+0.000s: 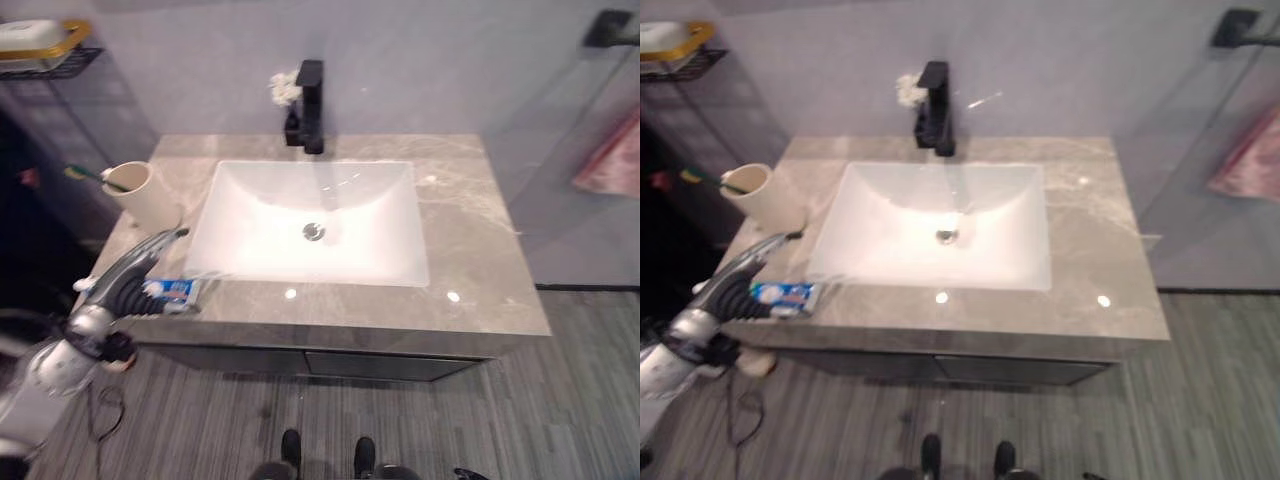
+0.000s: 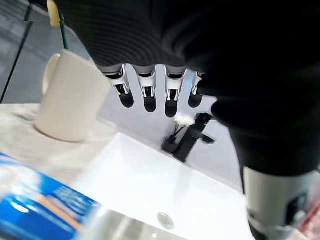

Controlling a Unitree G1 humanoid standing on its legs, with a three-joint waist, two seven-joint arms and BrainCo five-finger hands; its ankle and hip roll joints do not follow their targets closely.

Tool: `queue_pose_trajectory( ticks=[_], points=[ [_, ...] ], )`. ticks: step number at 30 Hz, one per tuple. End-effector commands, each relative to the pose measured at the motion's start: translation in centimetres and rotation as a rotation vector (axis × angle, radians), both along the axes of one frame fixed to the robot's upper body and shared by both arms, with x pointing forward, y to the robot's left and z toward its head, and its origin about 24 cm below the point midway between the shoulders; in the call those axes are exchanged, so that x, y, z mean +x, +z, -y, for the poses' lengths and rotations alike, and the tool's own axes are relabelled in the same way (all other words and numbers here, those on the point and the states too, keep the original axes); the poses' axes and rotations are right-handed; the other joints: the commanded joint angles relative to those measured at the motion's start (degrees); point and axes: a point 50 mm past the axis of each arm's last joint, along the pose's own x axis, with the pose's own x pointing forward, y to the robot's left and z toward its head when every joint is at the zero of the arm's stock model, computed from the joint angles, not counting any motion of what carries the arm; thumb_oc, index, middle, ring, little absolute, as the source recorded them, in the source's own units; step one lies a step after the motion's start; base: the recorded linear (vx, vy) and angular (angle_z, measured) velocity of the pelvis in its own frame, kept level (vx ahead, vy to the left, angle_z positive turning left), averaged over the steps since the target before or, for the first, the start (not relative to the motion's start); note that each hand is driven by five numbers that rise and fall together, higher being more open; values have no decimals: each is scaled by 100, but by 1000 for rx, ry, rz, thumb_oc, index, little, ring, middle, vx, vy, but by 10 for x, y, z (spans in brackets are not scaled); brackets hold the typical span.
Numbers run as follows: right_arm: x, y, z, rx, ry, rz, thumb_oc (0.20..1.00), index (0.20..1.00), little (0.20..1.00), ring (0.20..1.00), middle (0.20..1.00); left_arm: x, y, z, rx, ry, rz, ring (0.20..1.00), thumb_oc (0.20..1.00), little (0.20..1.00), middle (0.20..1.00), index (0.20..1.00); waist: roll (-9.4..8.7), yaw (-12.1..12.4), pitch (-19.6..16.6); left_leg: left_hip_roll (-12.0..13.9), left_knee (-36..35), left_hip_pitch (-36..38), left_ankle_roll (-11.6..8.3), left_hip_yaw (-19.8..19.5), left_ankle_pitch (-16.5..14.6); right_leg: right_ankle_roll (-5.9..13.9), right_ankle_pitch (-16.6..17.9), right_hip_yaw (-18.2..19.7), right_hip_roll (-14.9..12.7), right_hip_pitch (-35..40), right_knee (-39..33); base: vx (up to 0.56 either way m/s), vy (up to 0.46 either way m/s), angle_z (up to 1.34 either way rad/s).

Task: Put brush and paste in cup on sink, flatten towel.

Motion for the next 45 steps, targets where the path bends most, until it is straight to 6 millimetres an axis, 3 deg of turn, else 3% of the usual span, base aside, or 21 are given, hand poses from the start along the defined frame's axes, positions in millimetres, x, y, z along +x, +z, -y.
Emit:
queue_pose_trajectory(
  ticks=[1, 2, 3, 4, 5, 8, 11, 15, 19, 31, 32, 34, 36, 39, 41, 43, 45],
  points=[
    [14, 4, 3, -8, -24, 67, 1000, 1000, 1000, 1000, 1000, -5, 20, -11, -4, 23, 87, 1000, 1000, 1000, 1000, 1000, -244, -173, -20, 68, 115, 124, 187, 530, -539, 461, 234, 478, -57, 71, -214, -28, 99, 46],
    [13, 4, 3, -4, -31, 66, 1000, 1000, 1000, 1000, 1000, -5, 23, -10, -1, 20, 99, 1000, 1000, 1000, 1000, 1000, -262, -173, -50, 159, 85, 104, 185, 449, -493, 483, 268, 473, -114, 51, -237, 9, 187, 14],
    [9, 3, 4, -4, -44, 56, 1000, 1000, 1000, 1000, 1000, -3, 24, -12, -18, 33, 110, 1000, 1000, 1000, 1000, 1000, -284, -219, -100, 617, 9, 106, 105, 418, -334, 555, 257, 441, -306, 44, -200, 66, 297, 2],
    [6, 3, 4, -8, -27, 29, 1000, 1000, 1000, 1000, 1000, -3, 27, -12, -30, 41, 127, 1000, 1000, 1000, 1000, 1000, -199, -119, -120, 671, -237, 325, 78, -3, -288, 601, 161, 401, -358, 10, -90, 126, 327, -9],
    [8, 3, 4, -11, -14, 33, 1000, 1000, 1000, 1000, 1000, -4, 27, -13, -36, 49, 127, 1000, 1000, 1000, 1000, 1000, -151, -112, -166, 634, -421, 403, 71, -204, -314, 619, 167, 440, -363, 11, -70, 136, 286, -7],
    [6, 3, 6, -17, -26, 26, 1000, 1000, 1000, 1000, 1000, -6, 25, -15, -19, 40, 109, 1000, 1000, 1000, 1000, 1000, -68, -168, -217, 402, -738, 546, 111, -216, -319, 713, 268, 457, -576, -2, -50, 76, 248, -12],
    [18, 2, -6, 8, 8, 58, 1000, 1000, 1000, 1000, 1000, -10, 31, -25, 16, 79, 115, 1000, 1000, 1000, 1000, 1000, -156, -138, -233, 166, -707, 495, 238, -81, -428, 836, 431, 634, -794, -120, -109, 22, 255, 11],
    [36, 1, -25, 54, 90, 114, 1000, 1000, 1000, 1000, 1000, -16, 38, -42, 78, 149, 132, 1000, 1000, 1000, 1000, 1000, -274, -103, -146, 16, -774, 392, 377, 149, -457, 991, 718, 801, -967, -370, -177, -41, 195, -27],
    [43, 1, -33, 74, 131, 128, 1000, 1000, 1000, 1000, 1000, -20, 46, -52, 129, 194, 154, 1000, 1000, 1000, 1000, 1000, -383, -87, -89, -48, -871, 384, 451, 258, -460, 1081, 915, 920, -1049, -505, -242, -6, 120, -27],
    [32, 1, -25, 52, 115, 107, 1000, 1000, 1000, 1000, 1000, -19, 62, -58, 207, 197, 168, 1000, 1000, 1000, 1000, 1000, -546, -149, -20, -320, -630, 261, 623, 317, -663, 1248, 1417, 992, -1351, -554, -219, 18, 81, -4],
    [33, 2, -21, 40, 123, 107, 1000, 1000, 1000, 1000, 1000, -20, 61, -63, 215, 216, 156, 1000, 1000, 1000, 1000, 1000, -553, -165, 4, -383, -650, 268, 662, 385, -676, 1285, 1608, 985, -1424, -620, -205, -40, 154, 0],
    [36, 3, -20, 31, 137, 111, 1000, 1000, 1000, 1000, 1000, -23, 62, -66, 217, 233, 158, 1000, 1000, 1000, 1000, 1000, -538, -125, 24, -384, -664, 260, 672, 517, -678, 1332, 1741, 788, -1501, -730, -188, -52, 162, -12],
    [35, 3, -20, 33, 145, 101, 1000, 1000, 1000, 1000, 1000, -26, 60, -70, 213, 250, 141, 1000, 1000, 1000, 1000, 1000, -527, -106, 16, -335, -681, 286, 670, 614, -700, 1290, 1548, 555, -1377, -695, -142, -11, 120, -35],
    [32, 3, -18, 33, 146, 89, 1000, 1000, 1000, 1000, 1000, -23, 58, -71, 191, 252, 128, 1000, 1000, 1000, 1000, 1000, -537, -174, 4, -367, -626, 205, 739, 584, -671, 987, 877, 854, -630, -759, 6, 3, 104, -35],
    [31, 1, -24, 49, 177, 80, 1000, 1000, 1000, 1000, 1000, -26, 59, -78, 192, 285, 128, 1000, 1000, 1000, 1000, 1000, -614, -30, -1, -356, -614, 197, 718, 743, -678, 1002, 962, 321, -722, -716, -75, -21, 20, 5],
    [33, 1, -28, 62, 186, 91, 1000, 1000, 1000, 1000, 1000, -29, 51, -83, 175, 310, 111, 1000, 1000, 1000, 1000, 1000, -556, -104, -43, -317, -730, 225, 700, 728, -641, 1003, 967, 655, -554, -681, -235, 34, -4, -24],
    [35, 1, -27, 61, 189, 93, 1000, 1000, 1000, 1000, 1000, -29, 50, -85, 170, 321, 110, 1000, 1000, 1000, 1000, 1000, -553, -89, -39, -294, -744, 243, 696, 787, -648, 1015, 1007, 627, -570, -686, -250, 17, 10, -13]
  ],
)
